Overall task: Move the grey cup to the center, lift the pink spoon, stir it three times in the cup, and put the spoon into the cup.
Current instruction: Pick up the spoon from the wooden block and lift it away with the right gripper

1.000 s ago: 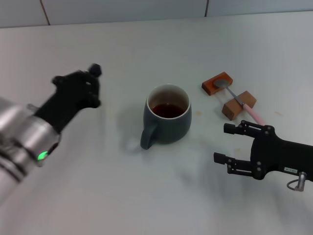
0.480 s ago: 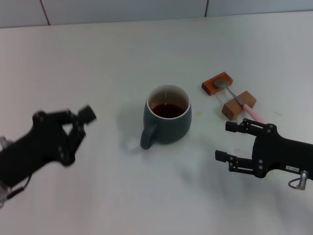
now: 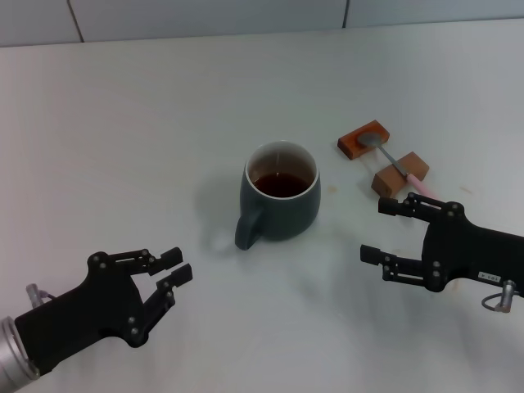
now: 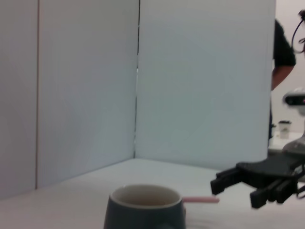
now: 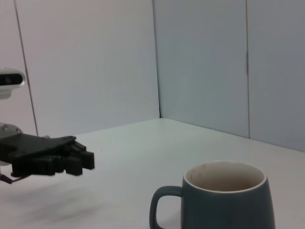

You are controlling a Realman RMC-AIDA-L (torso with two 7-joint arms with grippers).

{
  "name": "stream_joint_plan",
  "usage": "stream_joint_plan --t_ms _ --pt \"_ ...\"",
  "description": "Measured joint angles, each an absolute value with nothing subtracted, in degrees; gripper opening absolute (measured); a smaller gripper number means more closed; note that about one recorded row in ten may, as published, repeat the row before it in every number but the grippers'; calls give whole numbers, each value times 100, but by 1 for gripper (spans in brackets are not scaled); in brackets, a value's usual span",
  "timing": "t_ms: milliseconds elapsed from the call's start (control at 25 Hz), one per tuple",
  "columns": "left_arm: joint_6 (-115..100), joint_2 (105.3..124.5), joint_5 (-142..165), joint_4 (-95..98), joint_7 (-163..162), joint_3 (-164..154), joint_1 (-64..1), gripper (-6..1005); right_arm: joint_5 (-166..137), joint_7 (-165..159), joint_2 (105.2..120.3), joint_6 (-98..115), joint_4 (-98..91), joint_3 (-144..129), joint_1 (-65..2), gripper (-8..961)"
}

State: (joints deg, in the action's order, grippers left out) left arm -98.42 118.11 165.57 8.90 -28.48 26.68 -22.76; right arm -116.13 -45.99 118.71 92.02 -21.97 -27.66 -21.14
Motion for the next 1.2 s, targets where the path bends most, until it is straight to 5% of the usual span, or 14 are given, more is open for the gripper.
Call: stream_joint_plan --t_ms 960,1200 --pt "-9303 11842 16550 679 -2786 2607 -2325 813 -11610 -4632 11892 9203 -2156 -2729 -2197 754" --pt "-9206 11838 16551 677 -2785 2502 -2330 813 -11610 -4631 11900 9210 -2149 -2716 -2197 754"
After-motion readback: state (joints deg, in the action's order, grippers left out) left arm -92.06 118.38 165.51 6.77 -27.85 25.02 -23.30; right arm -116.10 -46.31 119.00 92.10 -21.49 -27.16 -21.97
